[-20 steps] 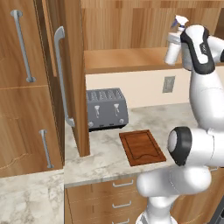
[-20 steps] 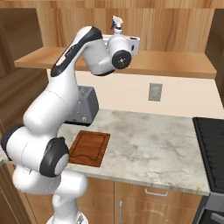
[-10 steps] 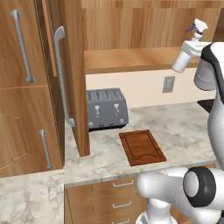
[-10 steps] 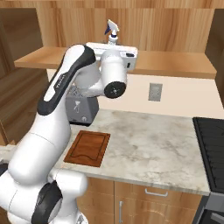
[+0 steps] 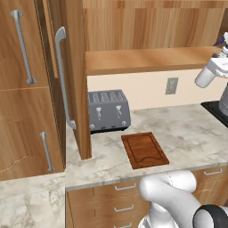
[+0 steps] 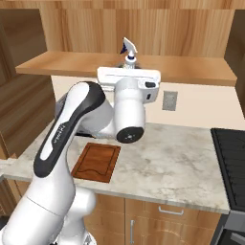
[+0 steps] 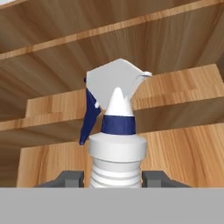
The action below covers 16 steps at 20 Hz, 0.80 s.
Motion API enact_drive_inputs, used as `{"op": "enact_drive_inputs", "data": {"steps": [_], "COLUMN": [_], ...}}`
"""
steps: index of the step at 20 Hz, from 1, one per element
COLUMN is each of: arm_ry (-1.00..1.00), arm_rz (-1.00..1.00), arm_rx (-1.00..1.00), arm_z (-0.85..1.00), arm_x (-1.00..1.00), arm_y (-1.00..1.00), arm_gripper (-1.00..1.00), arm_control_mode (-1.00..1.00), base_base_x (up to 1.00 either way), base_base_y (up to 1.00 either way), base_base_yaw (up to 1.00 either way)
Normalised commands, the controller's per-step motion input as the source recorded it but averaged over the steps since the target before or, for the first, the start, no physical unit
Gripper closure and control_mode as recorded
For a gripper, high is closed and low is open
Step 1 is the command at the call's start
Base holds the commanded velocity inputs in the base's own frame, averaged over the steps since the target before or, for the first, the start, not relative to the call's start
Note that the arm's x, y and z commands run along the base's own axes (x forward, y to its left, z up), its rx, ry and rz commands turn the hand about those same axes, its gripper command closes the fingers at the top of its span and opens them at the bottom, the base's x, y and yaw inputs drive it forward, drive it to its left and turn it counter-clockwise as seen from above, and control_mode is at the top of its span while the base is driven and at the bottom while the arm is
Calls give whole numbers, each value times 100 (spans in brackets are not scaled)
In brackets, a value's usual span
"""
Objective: Grab the spray bottle from the cabinet, then place it next to the cutting board for sanitizing. Then grab the dish brush from the countertop next to the sink and place it next to the cutting board.
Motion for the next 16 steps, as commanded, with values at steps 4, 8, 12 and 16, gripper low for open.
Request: {"op": "enact_drive_inputs", "data": {"steps": [4, 8, 12, 16], "arm_ry": [4, 4, 0, 0], "arm_rz": [-6, 0, 0, 0], "arm_rx": [0, 0, -3, -14], "arm_z": [-89, -100, -82, -58], "arm_x": [-82, -16, 46, 96], "arm_y": [0, 0, 0, 0], "arm_gripper": [100, 100, 100, 100], "arm_control_mode": [-100, -100, -100, -100], "base_base_x": [0, 0, 0, 0], "base_base_y": [0, 0, 0, 0], "base_base_yaw": [0, 0, 0, 0]}}
